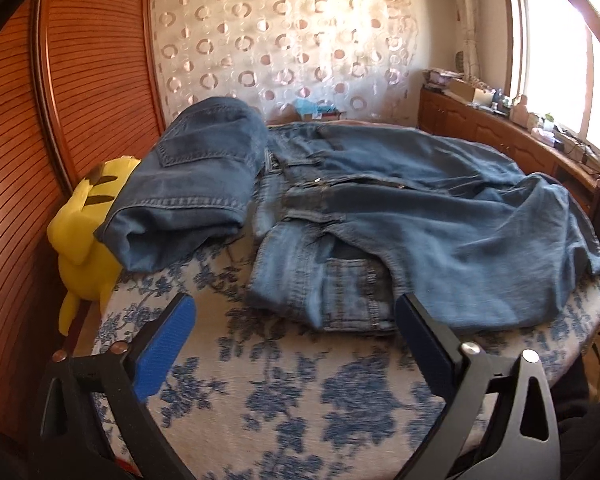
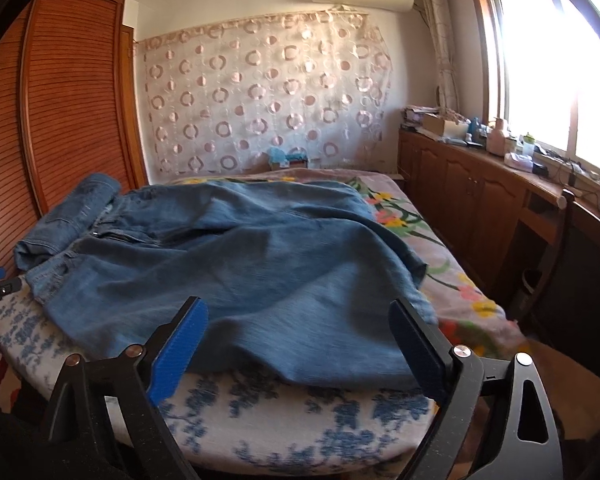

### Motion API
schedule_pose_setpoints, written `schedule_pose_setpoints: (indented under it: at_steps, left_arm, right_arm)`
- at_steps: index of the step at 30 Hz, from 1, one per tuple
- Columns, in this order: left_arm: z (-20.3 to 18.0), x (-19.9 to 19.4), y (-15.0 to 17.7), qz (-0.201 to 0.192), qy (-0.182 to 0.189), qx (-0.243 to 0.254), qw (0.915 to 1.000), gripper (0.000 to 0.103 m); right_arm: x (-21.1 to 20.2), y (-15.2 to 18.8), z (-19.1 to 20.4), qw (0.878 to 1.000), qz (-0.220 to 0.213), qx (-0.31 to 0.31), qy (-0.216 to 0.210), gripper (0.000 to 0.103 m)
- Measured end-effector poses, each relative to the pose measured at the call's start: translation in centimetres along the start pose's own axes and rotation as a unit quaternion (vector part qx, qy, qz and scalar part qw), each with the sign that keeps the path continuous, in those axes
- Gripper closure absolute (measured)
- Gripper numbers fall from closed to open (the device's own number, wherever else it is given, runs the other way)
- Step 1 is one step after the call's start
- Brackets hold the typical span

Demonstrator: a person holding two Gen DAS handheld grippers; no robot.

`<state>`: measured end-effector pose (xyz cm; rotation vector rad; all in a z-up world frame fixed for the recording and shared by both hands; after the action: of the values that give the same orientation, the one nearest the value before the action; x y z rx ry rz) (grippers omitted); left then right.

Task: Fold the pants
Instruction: 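Lower the right tool to the jeans leg hem and close on it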

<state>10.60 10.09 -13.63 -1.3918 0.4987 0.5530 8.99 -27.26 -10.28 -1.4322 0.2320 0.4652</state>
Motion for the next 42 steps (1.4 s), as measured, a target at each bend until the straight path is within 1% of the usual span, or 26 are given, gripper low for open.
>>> schedule_pose_setpoints:
  at_steps: [1, 3, 5, 6, 9, 11, 14, 16, 19, 23, 26, 27, 28, 31, 33, 34, 35, 36, 37, 38, 40, 41, 42]
  left_arm:
    - [0.4, 0.3, 0.1, 0.003, -0.002, -0.002, 1.0000, 0.005]
    - [1.1, 1.1, 0.4, 0.012, -0.004, -0.006, 0.9999, 0.012]
    - [1.8, 1.8, 0.5, 0.022, -0.011, -0.008, 0.9997, 0.013]
    - [2.2, 2.1, 0.5, 0.022, -0.012, -0.009, 0.9996, 0.016]
    - [3.1, 2.9, 0.4, 0.027, -0.010, -0.014, 0.9995, 0.019]
    - [3.5, 3.3, 0.4, 0.033, -0.007, -0.019, 0.9993, 0.022]
    - [3.5, 3.9, 0.5, 0.040, 0.004, -0.022, 0.9990, 0.022]
    - [3.5, 4.3, 0.5, 0.044, 0.010, -0.023, 0.9987, 0.026]
    - [3.3, 4.5, 0.4, 0.047, 0.021, -0.022, 0.9984, 0.030]
    - [3.3, 5.1, 0.5, 0.057, 0.029, -0.024, 0.9977, 0.031]
    - [3.3, 5.5, 0.6, 0.063, 0.033, -0.025, 0.9971, 0.031]
    - [3.3, 5.6, 0.6, 0.066, 0.039, -0.029, 0.9967, 0.034]
    - [3.3, 5.7, 0.7, 0.067, 0.047, -0.033, 0.9961, 0.035]
    - [3.3, 5.9, 0.7, 0.069, 0.055, -0.034, 0.9955, 0.040]
    - [3.0, 5.9, 0.6, 0.067, 0.058, -0.030, 0.9956, 0.046]
    - [2.9, 5.9, 0.5, 0.067, 0.061, -0.029, 0.9955, 0.048]
    - [2.7, 5.9, 0.5, 0.066, 0.066, -0.028, 0.9953, 0.054]
    - [2.5, 5.8, 0.4, 0.064, 0.073, -0.027, 0.9949, 0.063]
    - [2.2, 5.6, 0.4, 0.061, 0.086, -0.024, 0.9941, 0.070]
    - [1.9, 5.5, 0.4, 0.061, 0.090, -0.016, 0.9940, 0.073]
    - [1.6, 5.1, 0.3, 0.060, 0.081, -0.001, 0.9949, 0.084]
    - [1.6, 4.8, 0.3, 0.061, 0.082, 0.002, 0.9948, 0.095]
    - [1.6, 4.5, 0.1, 0.058, 0.082, 0.002, 0.9949, 0.094]
  right_arm:
    - [0.0, -0.2, -0.2, 1.000, 0.002, 0.001, 0.003, 0.012]
    - [-0.2, -0.3, -0.6, 1.000, 0.010, 0.000, 0.009, 0.014]
    - [-0.4, -0.2, -1.0, 1.000, 0.024, -0.003, 0.015, 0.016]
    - [-0.1, 0.0, -1.2, 0.999, 0.029, -0.005, 0.017, 0.016]
    - [-0.2, 0.5, -1.7, 0.998, 0.056, -0.014, 0.025, 0.018]
    - [-0.3, 0.8, -2.0, 0.997, 0.073, -0.012, 0.029, 0.018]
    - [-0.2, 0.6, -2.3, 0.995, 0.100, -0.003, 0.028, 0.020]
    - [-0.3, 0.4, -2.4, 0.993, 0.112, -0.001, 0.030, 0.022]
    - [-0.7, -0.5, -2.2, 0.992, 0.124, 0.007, 0.021, 0.026]
    - [-1.0, -0.9, -1.6, 0.990, 0.137, 0.014, 0.012, 0.038]
    - [-0.7, -1.2, -1.6, 0.989, 0.144, 0.009, 0.025, 0.039]
    - [-1.0, -1.4, -1.5, 0.989, 0.144, 0.011, 0.028, 0.039]
    - [-1.2, -1.5, -1.3, 0.989, 0.144, 0.016, 0.024, 0.040]
    - [-2.0, -1.7, -0.7, 0.990, 0.141, 0.011, 0.025, 0.051]
    - [-2.3, -2.0, -0.7, 0.990, 0.136, 0.009, 0.028, 0.065]
    - [-2.6, -2.1, -0.6, 0.990, 0.134, 0.009, 0.030, 0.069]
    - [-2.9, -2.3, -0.5, 0.990, 0.134, 0.011, 0.028, 0.075]
    - [-2.7, -2.2, -0.8, 0.990, 0.134, 0.010, 0.031, 0.079]
    - [-2.8, -2.4, -1.0, 0.990, 0.134, 0.010, 0.035, 0.079]
    - [-2.7, -2.4, -1.1, 0.990, 0.135, 0.011, 0.033, 0.081]
    - [-2.4, -2.3, -1.4, 0.991, 0.130, 0.010, 0.031, 0.082]
    - [-2.5, -2.4, -1.3, 0.991, 0.129, 0.010, 0.030, 0.083]
    - [-2.3, -2.4, -1.6, 0.992, 0.125, 0.011, 0.030, 0.084]
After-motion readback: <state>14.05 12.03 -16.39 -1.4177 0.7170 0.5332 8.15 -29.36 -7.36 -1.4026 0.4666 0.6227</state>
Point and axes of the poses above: each gripper's, at about its wrist camera, not at the fingertips, and x roughly the way its jaws point, z to its left, y to its underside, the point moved 8 cm from there along x, roughly the way its jaws point, and after that the axes turned 7 degrees about x, right-handed, at the moved point
